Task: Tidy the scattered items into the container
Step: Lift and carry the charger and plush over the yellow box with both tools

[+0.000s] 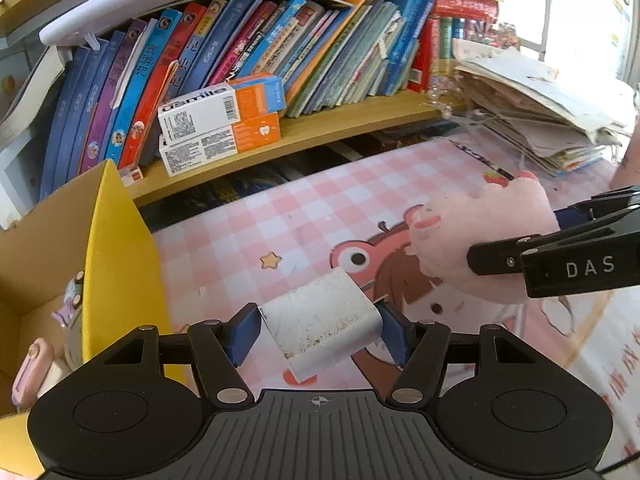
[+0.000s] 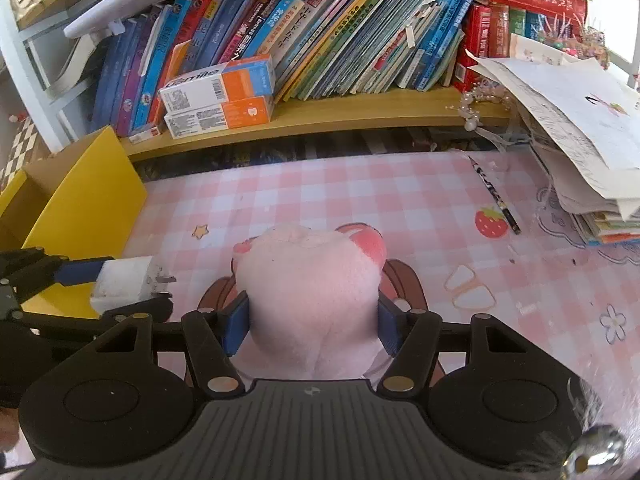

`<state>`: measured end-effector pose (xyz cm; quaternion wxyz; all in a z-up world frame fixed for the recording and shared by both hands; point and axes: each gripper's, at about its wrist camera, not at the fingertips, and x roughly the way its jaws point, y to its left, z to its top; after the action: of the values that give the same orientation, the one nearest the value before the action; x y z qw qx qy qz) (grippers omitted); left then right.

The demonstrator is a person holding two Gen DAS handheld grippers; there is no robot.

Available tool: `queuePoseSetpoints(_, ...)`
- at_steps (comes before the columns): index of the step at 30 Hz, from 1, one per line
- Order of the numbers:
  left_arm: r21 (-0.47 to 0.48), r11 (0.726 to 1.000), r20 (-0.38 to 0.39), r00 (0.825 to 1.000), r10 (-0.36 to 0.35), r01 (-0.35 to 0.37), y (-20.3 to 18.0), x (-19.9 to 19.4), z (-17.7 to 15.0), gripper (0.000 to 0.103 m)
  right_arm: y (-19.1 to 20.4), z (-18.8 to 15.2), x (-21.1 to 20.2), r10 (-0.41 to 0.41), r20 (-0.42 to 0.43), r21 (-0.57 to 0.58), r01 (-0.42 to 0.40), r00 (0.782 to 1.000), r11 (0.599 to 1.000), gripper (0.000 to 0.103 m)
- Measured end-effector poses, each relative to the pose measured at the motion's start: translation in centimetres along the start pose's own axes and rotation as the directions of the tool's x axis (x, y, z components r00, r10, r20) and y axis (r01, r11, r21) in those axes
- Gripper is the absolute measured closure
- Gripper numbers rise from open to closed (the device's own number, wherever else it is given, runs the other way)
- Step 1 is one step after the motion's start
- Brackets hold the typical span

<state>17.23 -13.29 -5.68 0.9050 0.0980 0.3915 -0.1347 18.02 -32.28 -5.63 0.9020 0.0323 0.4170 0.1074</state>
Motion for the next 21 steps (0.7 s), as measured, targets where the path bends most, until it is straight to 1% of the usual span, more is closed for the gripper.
queuePoseSetpoints(2,0.010,1.000,0.000,1.000,-0.011,0.011,-0.1,-0.8,-0.3,0.039,0.0,-0.4,-0.7,-0.003,0.003,0.001,0.003,1.000,1.000,0.043)
queuePoseSetpoints(8,-0.007,1.000,0.015,1.000,-0.019,0.019,0.1,-3.1,-1.1,0.039,0.6,-1.6,-2.4,-0.010,0.004,-0.005,0.010,1.000,1.000,0.043)
queuePoseSetpoints(13,-0.007,1.000,0.031,0.999,-0.023,0.023,0.5,-5.1,-2.2,0.039,1.7,-2.5,-3.8,-0.023,0.001,-0.033,0.023,1.000,0.999,0.043)
queuePoseSetpoints(17,-0.023,0.999,0.020,0.999,-0.037,0.037,1.5,-6.8,-3.4,0.039,2.5,-3.3,-5.0,-0.024,0.003,-0.044,0.024,1.000,0.999,0.043)
queuePoseSetpoints(21,-0.020,0.999,0.013,0.999,-0.045,0.045,2.5,-8.5,-4.7,0.039,3.4,-4.2,-6.0,-0.023,0.000,-0.053,0.023,1.000,0.998,0.043)
